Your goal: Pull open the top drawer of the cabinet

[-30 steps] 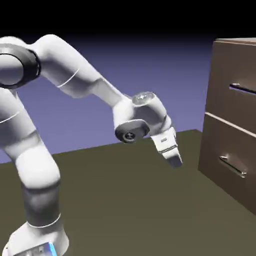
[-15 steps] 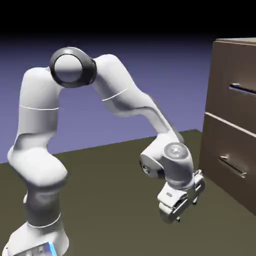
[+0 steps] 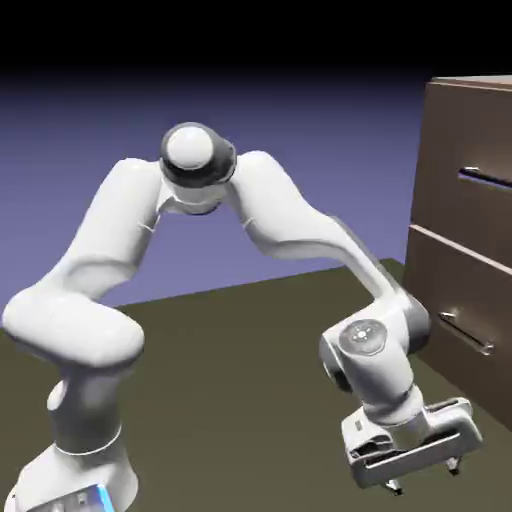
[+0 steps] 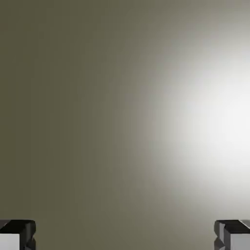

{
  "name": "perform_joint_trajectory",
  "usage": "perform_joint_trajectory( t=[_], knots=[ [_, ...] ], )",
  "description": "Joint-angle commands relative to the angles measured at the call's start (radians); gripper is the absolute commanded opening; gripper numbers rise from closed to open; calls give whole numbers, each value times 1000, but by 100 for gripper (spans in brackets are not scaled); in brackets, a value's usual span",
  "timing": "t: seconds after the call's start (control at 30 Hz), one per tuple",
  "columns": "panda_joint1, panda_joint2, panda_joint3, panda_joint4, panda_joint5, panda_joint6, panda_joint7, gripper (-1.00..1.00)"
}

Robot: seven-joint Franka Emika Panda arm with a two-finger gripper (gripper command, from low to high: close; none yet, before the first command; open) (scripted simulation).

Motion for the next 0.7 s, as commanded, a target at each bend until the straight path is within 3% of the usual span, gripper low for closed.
perform_joint_trajectory(
  t=[0.0,0.67],
  knots=[
    [17,35,-30,14,44,-12,8,0],
    [356,727,-625,293,913,-249,166,0]
  ],
)
